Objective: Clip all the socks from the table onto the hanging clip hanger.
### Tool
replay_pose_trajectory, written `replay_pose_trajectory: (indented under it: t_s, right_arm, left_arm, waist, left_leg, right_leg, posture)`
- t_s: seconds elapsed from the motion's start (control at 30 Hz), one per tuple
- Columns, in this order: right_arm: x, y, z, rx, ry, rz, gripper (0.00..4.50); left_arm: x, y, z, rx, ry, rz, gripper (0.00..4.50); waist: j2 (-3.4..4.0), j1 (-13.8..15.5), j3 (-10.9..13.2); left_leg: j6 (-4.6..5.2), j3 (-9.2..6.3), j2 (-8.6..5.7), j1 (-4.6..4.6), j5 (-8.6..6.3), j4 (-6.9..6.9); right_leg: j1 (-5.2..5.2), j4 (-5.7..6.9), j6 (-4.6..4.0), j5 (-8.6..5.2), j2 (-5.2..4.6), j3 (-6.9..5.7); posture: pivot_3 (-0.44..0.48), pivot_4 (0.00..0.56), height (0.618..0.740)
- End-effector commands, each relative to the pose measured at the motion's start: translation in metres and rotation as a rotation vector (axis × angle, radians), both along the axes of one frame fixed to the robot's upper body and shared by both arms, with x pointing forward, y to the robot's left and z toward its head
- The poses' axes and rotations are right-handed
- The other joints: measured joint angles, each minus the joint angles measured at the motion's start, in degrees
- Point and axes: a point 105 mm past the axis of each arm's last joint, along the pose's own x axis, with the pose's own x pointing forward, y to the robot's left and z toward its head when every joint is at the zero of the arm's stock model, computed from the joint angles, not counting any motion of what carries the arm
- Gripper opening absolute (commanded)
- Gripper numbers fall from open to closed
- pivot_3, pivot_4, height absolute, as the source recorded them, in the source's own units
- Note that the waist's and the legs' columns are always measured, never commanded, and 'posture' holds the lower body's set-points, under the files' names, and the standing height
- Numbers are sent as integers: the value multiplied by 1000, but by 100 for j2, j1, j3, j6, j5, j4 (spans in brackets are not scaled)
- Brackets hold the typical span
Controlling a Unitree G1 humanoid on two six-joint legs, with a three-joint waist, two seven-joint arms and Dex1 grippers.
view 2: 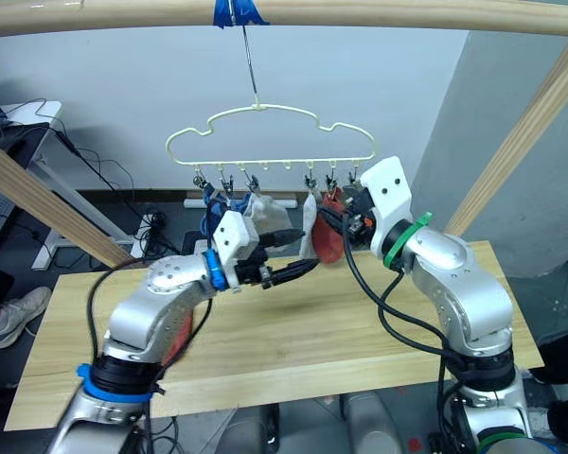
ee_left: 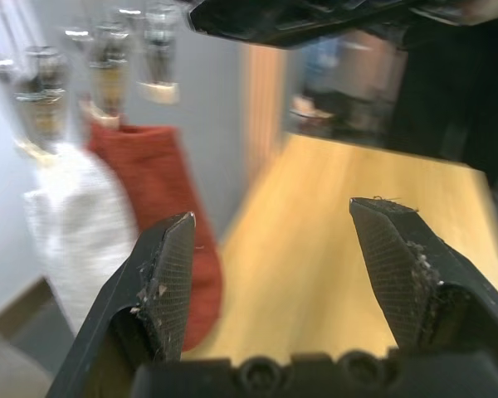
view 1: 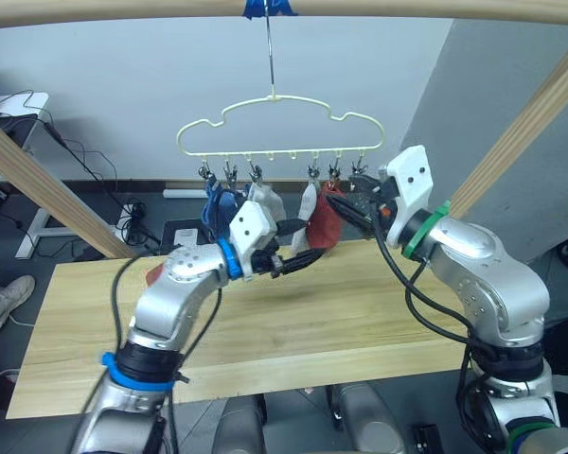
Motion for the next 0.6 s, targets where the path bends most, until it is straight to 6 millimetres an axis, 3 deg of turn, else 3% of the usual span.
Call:
replay_pose_trajectory:
  t_s: [0.03,0.23,0.33,0.6]
  right_arm:
    - [-2,-14,16,39,-93,-114,2762]
    - [12,-19,8,82,-65,-252,2762]
    - [20,-20,4,94,-45,-293,2215]
    - [36,-16,-4,98,-14,-345,2215]
  left_arm:
    - [-10,9,28,10,-64,-104,3299]
    - [-1,18,47,26,-110,-101,3299]
    - [3,17,49,30,-126,-91,3344]
    - [3,11,54,13,-148,-89,3344]
  waist:
    - [0,-2,0]
    - [0,4,0]
    - [0,7,0]
    - [1,16,0]
  left_leg:
    - [0,0,0,0,0,0]
    - [0,2,0,0,0,0]
    - [0,3,0,-1,0,0]
    - [0,4,1,-1,0,-1]
  right_leg:
    - [0,0,0,0,0,0]
    - [0,-4,0,0,-1,2]
    - [0,-5,0,0,-1,3]
    - [-1,-3,0,0,-1,5]
  posture:
    - [-239,242,740]
    - [-239,242,740]
    - [-225,243,740]
    - [-222,241,740]
